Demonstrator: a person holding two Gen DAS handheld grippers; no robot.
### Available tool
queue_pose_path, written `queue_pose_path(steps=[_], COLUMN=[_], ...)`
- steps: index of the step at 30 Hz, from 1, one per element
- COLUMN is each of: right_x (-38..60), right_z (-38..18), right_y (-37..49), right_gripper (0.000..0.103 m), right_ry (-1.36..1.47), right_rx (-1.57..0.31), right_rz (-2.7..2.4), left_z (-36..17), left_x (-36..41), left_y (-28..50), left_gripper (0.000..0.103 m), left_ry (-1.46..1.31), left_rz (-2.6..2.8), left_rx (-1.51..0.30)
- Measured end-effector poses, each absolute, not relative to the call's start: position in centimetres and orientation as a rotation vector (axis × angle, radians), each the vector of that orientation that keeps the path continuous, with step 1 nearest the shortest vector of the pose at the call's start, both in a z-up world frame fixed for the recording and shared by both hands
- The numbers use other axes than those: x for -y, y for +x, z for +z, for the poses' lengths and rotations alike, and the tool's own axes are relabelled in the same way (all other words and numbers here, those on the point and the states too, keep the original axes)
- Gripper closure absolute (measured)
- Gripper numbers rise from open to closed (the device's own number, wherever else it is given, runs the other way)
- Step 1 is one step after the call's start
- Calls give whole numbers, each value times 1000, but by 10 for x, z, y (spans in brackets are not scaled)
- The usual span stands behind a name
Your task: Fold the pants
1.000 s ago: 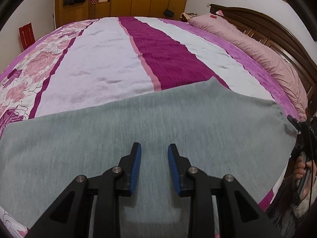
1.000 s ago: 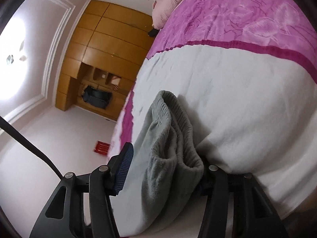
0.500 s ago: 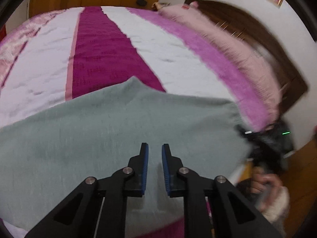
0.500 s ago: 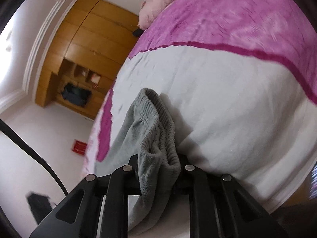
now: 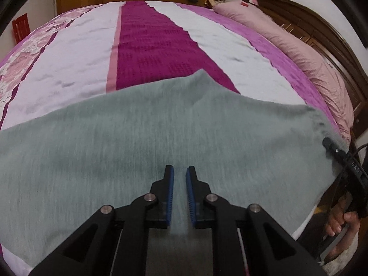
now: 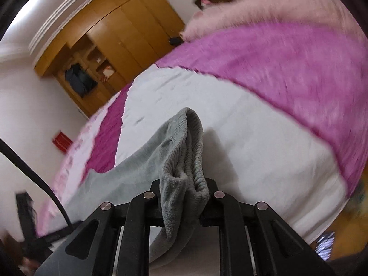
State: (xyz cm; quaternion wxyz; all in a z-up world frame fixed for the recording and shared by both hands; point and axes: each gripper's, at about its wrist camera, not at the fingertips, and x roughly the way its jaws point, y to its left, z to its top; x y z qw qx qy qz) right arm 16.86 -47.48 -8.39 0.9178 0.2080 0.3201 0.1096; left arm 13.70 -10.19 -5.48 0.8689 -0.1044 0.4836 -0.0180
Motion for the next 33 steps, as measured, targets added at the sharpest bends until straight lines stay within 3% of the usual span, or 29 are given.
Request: queue_pose_path(steps=[4, 11, 16, 20, 28, 33], right_x=[424, 322, 218, 134, 10, -30], right_z=[-38, 34, 63, 50, -24, -38], right_y=[155, 130, 97, 69, 21, 0], right_gripper=[88, 88, 88, 88, 89, 89], right_ry=[90, -251, -437, -518, -545, -568], right_rx=[-602, -492, -394, -371, -431, -423], right_rz=[146, 151, 249, 345, 523, 555], left_z=[-38, 25, 41, 33, -1, -9], left_x=[87, 17, -56, -119, -201, -227], left_y=[129, 96, 67, 40, -17, -43], left_gripper=[88, 72, 70, 59, 58, 58], left_ry=[-250, -212, -280, -369, -549, -687], left_rz=[-93, -98, -43, 18, 123, 145], left_rx=[-1029, -940, -920, -934, -958, -951])
